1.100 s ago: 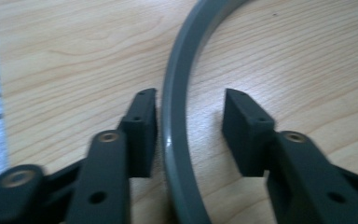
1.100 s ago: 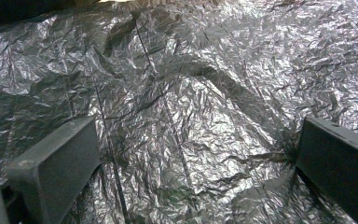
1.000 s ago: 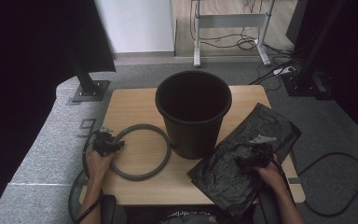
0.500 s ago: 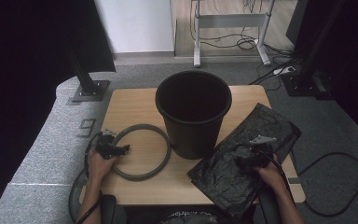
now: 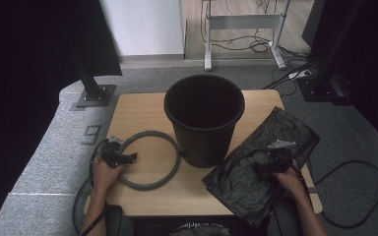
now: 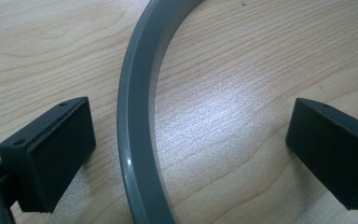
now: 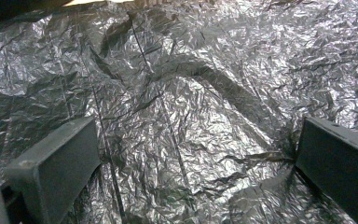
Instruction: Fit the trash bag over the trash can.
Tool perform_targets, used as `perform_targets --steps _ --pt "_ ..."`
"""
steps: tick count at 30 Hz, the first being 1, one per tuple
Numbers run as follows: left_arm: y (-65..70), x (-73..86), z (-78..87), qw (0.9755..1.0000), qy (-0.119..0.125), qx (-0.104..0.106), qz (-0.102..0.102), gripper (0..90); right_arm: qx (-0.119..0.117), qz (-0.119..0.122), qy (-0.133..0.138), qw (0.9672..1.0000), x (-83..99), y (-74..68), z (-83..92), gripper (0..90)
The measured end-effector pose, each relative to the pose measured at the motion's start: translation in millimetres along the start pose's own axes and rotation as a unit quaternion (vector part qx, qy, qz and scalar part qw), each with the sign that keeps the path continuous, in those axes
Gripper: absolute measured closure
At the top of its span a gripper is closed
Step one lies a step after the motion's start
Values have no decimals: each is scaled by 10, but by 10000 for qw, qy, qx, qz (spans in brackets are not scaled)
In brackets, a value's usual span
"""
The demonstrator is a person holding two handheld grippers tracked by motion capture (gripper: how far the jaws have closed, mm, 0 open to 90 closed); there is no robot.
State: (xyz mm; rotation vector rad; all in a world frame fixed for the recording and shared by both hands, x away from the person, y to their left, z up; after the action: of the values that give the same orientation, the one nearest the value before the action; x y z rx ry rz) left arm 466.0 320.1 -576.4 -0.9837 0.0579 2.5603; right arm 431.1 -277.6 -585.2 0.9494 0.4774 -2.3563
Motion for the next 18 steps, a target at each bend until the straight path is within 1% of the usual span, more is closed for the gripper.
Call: perform_targets --steps 5,8,10,11,13,15,16,17,18 --pt "0 0 0 10000 0 -2 1 7 8 7 0 10000 -47 233 -11 0" --pt "0 -1 -1 10000 -4 -6 1 5 57 -53 7 10000 -74 386 -12 0" --pt "1 -1 -2 10000 -7 -8 2 4 62 -56 -2 10000 -81 429 -12 0" --pt "1 -1 -2 10000 -6 -9 3 4 73 -65 -37 9999 -86 443 -9 0" --pt "0 -2 -3 10000 -8 -9 5 3 148 -172 -213 9995 -100 447 15 10" --pt "1 -2 -3 10000 -10 -9 8 1 202 -123 -319 9992 -118 412 54 16" --pt "0 -2 -3 10000 -12 -8 8 1 150 -54 -308 9994 -131 361 89 16" --pt "1 -2 -3 10000 -11 -10 7 1 101 -34 -306 9995 -136 326 111 16" --pt "1 -2 -3 10000 -11 -10 7 1 32 -17 -305 9995 -141 260 149 16"
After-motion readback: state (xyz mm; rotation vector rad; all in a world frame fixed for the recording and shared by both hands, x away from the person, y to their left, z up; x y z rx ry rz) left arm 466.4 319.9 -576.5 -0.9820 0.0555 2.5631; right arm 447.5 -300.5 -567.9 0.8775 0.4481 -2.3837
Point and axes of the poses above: each handheld gripper's, and its own axes: z roughly backward along the jaws, x roughly out of its underside, y roughly to its right, the point moved 4 cm from there along -z, roughly forward along the jaws, and after that the axes turned 9 degrees about -x, right-handed, at the moved point
